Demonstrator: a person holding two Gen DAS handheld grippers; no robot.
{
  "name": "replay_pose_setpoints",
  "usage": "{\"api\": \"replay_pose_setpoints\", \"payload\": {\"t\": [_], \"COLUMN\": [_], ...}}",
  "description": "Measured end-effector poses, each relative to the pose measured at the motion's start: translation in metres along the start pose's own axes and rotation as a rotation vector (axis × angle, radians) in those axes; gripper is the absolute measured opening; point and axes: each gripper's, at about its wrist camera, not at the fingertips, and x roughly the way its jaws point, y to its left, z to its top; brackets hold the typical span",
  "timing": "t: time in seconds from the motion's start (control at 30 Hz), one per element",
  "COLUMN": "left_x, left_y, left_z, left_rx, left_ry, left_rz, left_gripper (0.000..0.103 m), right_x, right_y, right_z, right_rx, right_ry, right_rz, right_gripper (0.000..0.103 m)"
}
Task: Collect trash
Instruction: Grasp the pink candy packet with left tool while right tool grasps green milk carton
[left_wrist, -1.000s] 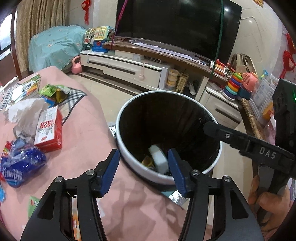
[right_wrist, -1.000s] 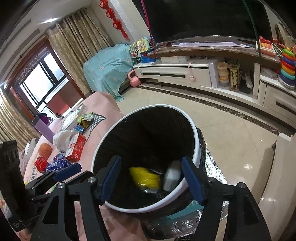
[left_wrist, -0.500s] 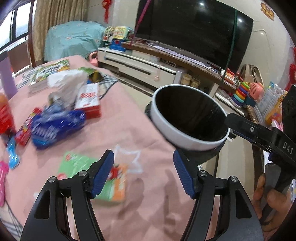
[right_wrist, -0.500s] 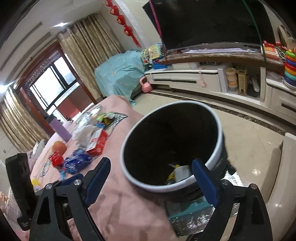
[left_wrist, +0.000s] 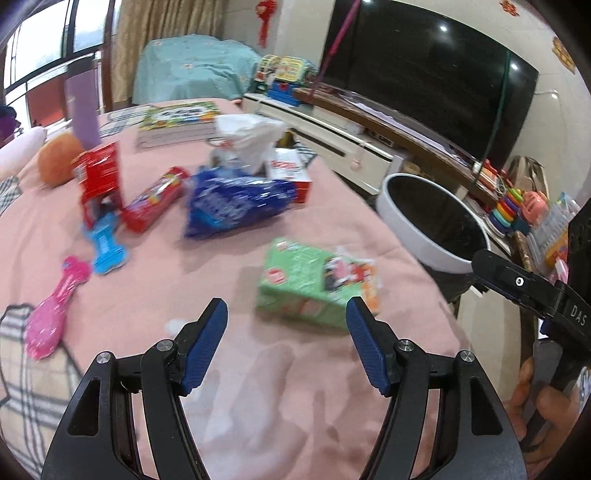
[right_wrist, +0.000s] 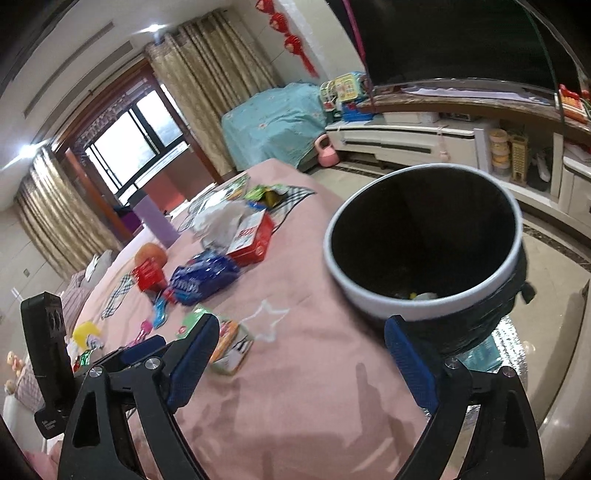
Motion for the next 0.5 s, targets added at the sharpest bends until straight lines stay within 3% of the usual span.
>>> {"api": "replay_pose_setpoints", "payload": {"t": [0.5], "left_x": [-0.021], "left_y": [0.071], "left_z": [-0.029], "left_rx": [-0.104], "left_ry": [0.019], "left_rz": [0.097], "left_gripper": [0.068], "right_x": [0.029], "right_y": [0.058], "right_z": [-0.021], "right_rx": [-0.178], "right_ry": [0.089], "right_rz": [0.074], "right_gripper": [0.095]}}
